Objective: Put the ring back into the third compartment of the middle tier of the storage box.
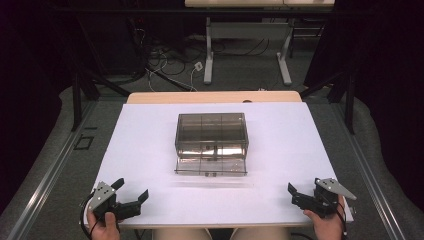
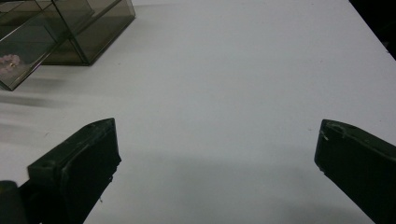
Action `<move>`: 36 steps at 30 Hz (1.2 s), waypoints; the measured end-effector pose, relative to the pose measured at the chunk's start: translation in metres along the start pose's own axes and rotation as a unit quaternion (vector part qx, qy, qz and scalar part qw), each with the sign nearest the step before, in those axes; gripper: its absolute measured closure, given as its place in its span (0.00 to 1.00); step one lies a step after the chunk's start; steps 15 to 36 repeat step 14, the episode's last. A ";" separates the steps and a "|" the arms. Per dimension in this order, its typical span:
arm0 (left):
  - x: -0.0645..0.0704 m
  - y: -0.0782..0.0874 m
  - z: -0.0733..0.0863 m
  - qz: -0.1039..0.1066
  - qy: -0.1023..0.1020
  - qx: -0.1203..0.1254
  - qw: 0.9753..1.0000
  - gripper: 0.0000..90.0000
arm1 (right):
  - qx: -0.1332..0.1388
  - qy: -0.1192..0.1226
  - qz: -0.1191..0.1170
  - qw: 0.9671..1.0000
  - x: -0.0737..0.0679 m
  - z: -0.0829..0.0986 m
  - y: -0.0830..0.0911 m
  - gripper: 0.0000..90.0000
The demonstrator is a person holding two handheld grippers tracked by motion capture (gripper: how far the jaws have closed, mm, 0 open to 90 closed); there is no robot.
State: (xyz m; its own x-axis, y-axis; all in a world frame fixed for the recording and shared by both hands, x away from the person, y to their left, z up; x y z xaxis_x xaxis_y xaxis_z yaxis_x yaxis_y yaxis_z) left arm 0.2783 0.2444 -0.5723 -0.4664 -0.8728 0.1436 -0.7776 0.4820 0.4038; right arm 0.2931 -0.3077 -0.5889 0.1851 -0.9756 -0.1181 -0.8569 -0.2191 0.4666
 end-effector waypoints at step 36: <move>0.000 -0.002 0.000 0.001 0.000 0.000 1.000 0.00 | -0.008 -0.003 0.002 1.000 -0.003 0.002 -0.002 0.00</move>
Point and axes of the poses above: each handheld gripper's, and its own axes: y roughly backward along the jaws, z roughly out of its underside, x roughly to its right, the point moved 5 cm from there along -y, roughly forward along the jaws, and after that the axes turned 1 degree about -x, right-handed, at the moved point
